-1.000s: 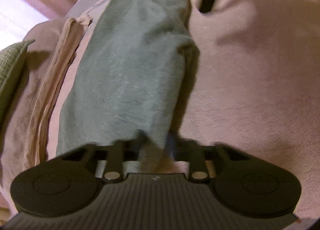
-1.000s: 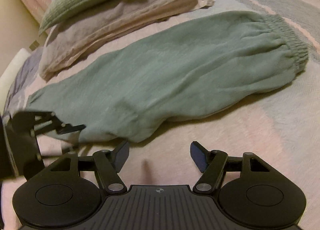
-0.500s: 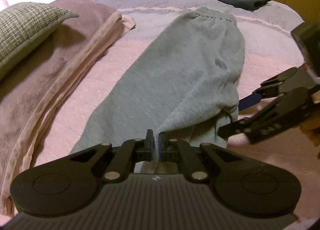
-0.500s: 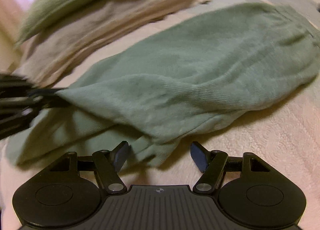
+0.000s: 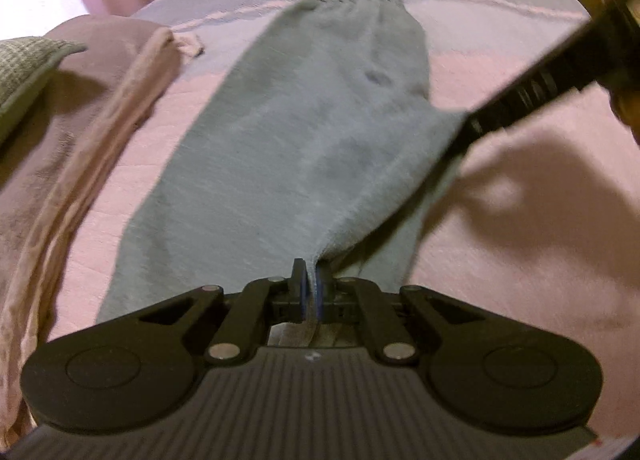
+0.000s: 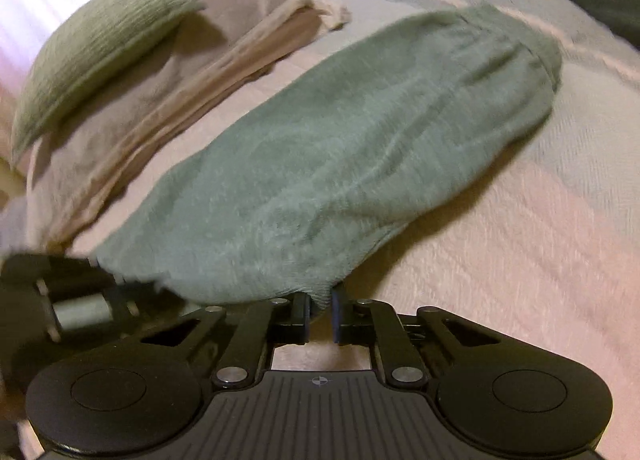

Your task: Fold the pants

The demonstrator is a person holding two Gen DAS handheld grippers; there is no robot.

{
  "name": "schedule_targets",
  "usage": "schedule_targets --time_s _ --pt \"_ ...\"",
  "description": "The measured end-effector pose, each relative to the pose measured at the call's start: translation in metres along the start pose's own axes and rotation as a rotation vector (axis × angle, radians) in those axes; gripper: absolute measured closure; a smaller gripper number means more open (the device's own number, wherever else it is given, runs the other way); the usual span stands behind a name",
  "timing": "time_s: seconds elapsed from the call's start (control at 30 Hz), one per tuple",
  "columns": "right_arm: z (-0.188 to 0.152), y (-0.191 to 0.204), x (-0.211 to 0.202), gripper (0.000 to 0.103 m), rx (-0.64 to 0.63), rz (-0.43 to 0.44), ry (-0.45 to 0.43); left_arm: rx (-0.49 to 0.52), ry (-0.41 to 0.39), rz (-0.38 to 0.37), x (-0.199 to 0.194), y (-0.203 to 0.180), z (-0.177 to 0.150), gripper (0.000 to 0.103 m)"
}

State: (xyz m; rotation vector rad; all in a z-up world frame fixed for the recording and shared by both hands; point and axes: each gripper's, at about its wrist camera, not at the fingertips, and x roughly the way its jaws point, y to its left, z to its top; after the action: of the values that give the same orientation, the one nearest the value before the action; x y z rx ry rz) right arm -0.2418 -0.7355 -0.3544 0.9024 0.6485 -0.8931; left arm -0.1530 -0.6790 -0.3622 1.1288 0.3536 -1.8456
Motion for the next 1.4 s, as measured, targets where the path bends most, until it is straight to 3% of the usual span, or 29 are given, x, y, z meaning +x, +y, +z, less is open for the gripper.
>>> schedule_targets --time_s 0.2,0.3,0.47,0.6,0.7,0.8,0.9,1.13,1.27,1.4 --pt "-0.012 -0.006 0.011 0.095 -0.053 -0.046 0.074 -0.044 0.031 0.004 -0.004 -0.01 -0.021 0.095" --pt "-0.016 -0.001 0.002 0.081 -0.097 -0.08 0.085 -0.133 0.05 0.029 -0.024 -0.004 -0.043 0.093" --pt "-0.031 0.018 -0.019 0.061 -0.199 -0.08 0.096 -0.402 0.07 0.135 -0.079 0.023 -0.101 0.092" --pt "-0.047 0.053 -0.02 0.058 -0.3 -0.024 0.103 -0.666 0.102 0.257 -0.127 0.05 -0.165 0.092" --pt "-0.063 0.09 -0.016 0.057 -0.433 0.038 0.104 -0.81 0.126 0.35 -0.155 0.068 -0.21 0.092" --pt "-0.077 0.12 -0.012 0.055 -0.531 0.091 0.092 -0.92 0.145 0.442 -0.176 0.089 -0.25 0.089" --pt "-0.091 0.144 -0.002 0.053 -0.625 0.117 0.135 -0.999 0.153 0.496 -0.189 0.113 -0.281 0.086" --pt "-0.103 0.178 0.001 0.047 -0.825 0.15 0.177 -1.125 0.154 0.509 -0.195 0.13 -0.305 0.079" --pt "-0.104 0.178 -0.001 0.042 -0.892 0.174 0.158 -1.24 0.133 0.521 -0.199 0.129 -0.303 0.075" --pt "-0.107 0.172 -0.003 0.041 -0.932 0.19 0.166 -1.246 0.122 0.541 -0.207 0.122 -0.29 0.071"
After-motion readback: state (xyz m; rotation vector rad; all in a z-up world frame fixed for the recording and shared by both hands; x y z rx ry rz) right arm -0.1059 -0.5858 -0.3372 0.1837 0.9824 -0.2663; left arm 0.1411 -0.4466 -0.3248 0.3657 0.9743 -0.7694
